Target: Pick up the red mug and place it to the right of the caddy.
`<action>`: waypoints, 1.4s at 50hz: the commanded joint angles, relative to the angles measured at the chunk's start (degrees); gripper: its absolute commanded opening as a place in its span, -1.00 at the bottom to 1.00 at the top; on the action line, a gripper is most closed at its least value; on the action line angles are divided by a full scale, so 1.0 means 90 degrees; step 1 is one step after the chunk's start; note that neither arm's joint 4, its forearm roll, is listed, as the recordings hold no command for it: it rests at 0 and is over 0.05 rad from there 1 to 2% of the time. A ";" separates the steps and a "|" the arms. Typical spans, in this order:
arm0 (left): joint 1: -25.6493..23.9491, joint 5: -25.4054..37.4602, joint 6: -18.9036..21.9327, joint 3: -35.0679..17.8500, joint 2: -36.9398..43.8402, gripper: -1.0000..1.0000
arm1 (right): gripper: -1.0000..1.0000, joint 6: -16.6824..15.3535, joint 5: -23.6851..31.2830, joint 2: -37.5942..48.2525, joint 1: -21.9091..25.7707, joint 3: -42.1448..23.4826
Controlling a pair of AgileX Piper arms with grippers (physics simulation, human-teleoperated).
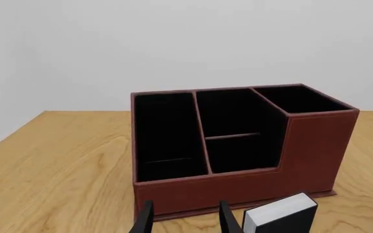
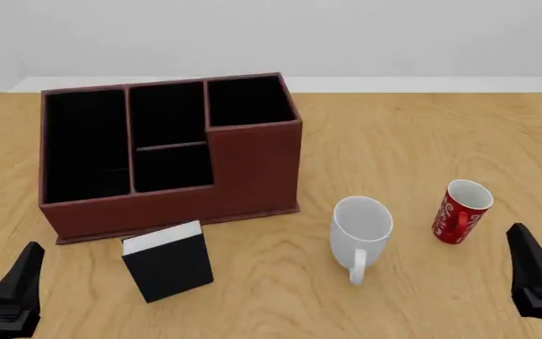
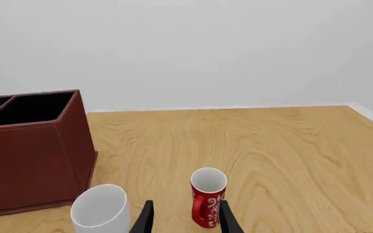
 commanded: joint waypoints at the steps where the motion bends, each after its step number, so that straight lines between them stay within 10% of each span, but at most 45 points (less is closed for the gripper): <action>1: -0.0003 -0.0005 -0.0005 0.0004 -0.0004 1.00 | 1.00 0.0194 0.0240 0.1039 -0.0362 -0.0843; 6: -0.0003 -0.0005 -0.0005 0.0004 -0.0004 1.00 | 1.00 -0.0268 0.0693 0.1385 -0.0588 -0.1454; 19: -0.0003 -0.0005 -0.0005 0.0004 -0.0004 1.00 | 1.00 0.0079 0.0939 0.2024 -0.0686 -0.1836; 38: -0.0003 -0.0005 -0.0005 0.0004 -0.0004 1.00 | 1.00 0.0676 0.0197 0.3305 -0.0442 -0.1453; 70: -0.0003 -0.0005 -0.0005 0.0004 -0.0004 1.00 | 1.00 0.0532 -0.1375 0.4738 -0.0620 -0.0966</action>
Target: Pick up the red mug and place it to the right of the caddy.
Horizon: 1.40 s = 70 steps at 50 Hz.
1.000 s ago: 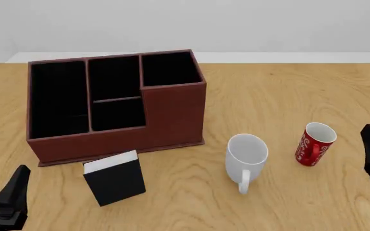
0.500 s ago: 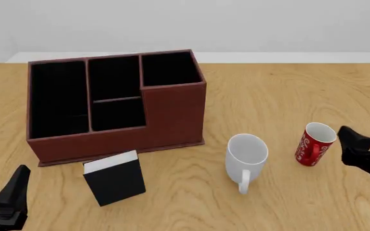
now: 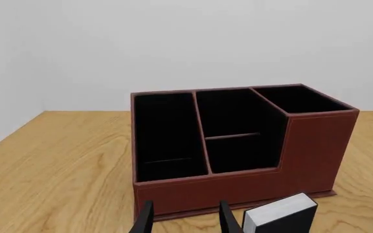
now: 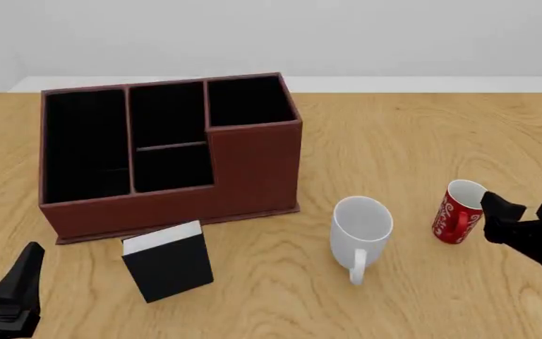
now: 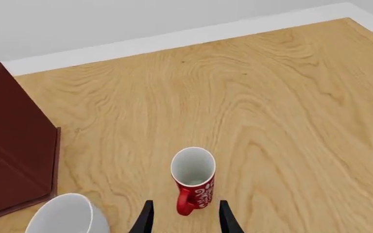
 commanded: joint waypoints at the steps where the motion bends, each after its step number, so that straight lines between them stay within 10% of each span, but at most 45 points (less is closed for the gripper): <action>1: 0.0000 0.0000 0.0000 0.0000 0.0000 1.00 | 1.00 -0.0029 -0.0562 0.0583 0.0026 0.0158; 70: 0.0000 0.0000 0.0000 0.0000 0.0000 1.00 | 1.00 -0.0002 -0.2479 0.2951 0.0127 0.0191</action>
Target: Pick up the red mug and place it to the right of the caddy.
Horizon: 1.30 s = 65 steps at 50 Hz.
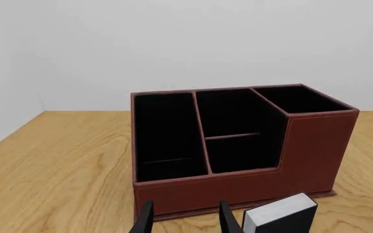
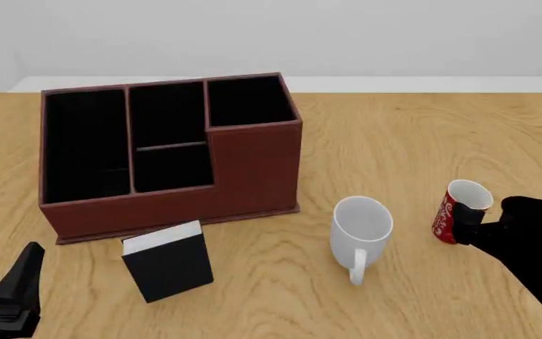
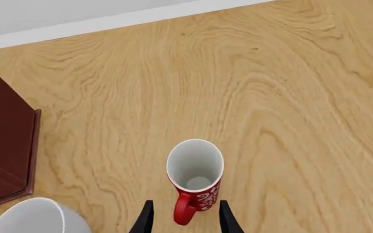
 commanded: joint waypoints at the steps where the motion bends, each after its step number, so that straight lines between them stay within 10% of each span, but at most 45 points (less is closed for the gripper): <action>1: 0.0000 0.0000 0.0000 0.0000 0.0000 1.00 | 1.00 -0.0009 -0.0186 0.0317 0.0027 -0.0048; 65: 0.0000 0.0000 0.0000 0.0000 0.0000 1.00 | 1.00 -0.0094 -0.0988 0.1464 0.0034 -0.0001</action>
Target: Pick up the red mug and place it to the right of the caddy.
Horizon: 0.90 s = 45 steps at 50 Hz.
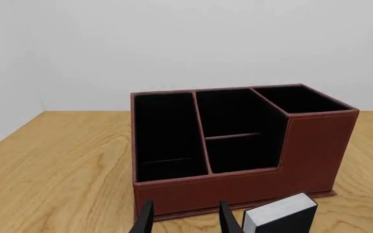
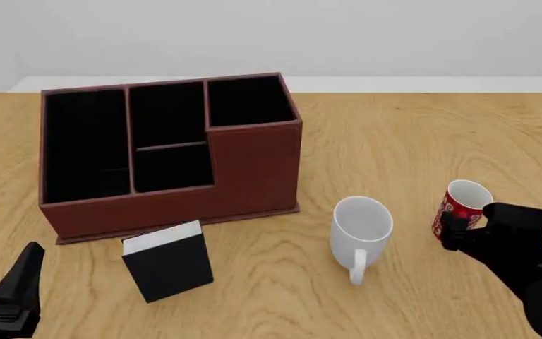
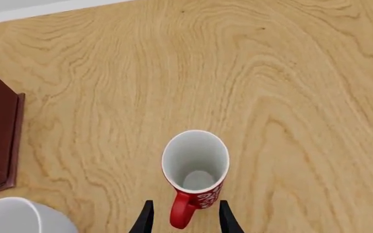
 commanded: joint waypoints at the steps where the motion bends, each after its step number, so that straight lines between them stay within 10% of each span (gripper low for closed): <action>1: 0.0000 0.0000 0.0000 0.0000 0.0000 1.00 | 1.00 -0.0022 -0.0135 0.0179 0.0000 0.0021; 19: 0.0000 0.0000 0.0000 0.0000 0.0000 1.00 | 1.00 -0.0046 -0.0229 0.0291 -0.0007 0.0056; 20: 0.0000 0.0000 0.0000 0.0000 0.0000 1.00 | -1.00 -0.0091 -0.0222 0.0245 -0.0030 0.0076; 45: 0.0000 0.0000 0.0000 0.0000 0.0000 1.00 | -1.00 -0.0749 0.0723 -0.1416 0.0073 0.0130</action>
